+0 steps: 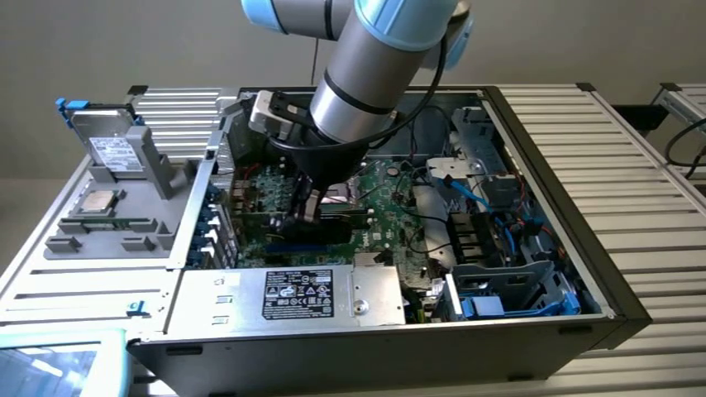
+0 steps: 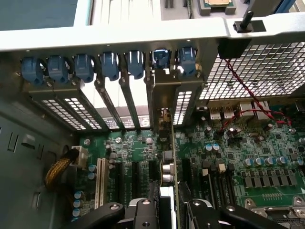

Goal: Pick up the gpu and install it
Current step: 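Insert the gpu into the slot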

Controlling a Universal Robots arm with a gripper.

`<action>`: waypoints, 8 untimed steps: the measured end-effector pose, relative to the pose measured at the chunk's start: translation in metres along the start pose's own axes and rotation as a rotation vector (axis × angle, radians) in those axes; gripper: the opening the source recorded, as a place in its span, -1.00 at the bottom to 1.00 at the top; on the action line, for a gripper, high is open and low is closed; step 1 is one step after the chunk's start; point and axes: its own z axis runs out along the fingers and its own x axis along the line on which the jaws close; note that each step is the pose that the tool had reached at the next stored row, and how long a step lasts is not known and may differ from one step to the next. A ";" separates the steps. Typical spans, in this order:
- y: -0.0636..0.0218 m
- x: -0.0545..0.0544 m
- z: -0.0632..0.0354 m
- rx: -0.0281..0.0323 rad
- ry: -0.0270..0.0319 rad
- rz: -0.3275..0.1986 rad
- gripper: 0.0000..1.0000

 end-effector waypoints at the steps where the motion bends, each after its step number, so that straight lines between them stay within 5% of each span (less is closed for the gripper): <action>1: 0.0000 0.000 0.0000 -0.0001 -0.0012 0.002 -0.44; 8: 0.0025 0.000 0.0012 -0.0004 -0.0043 0.009 -0.44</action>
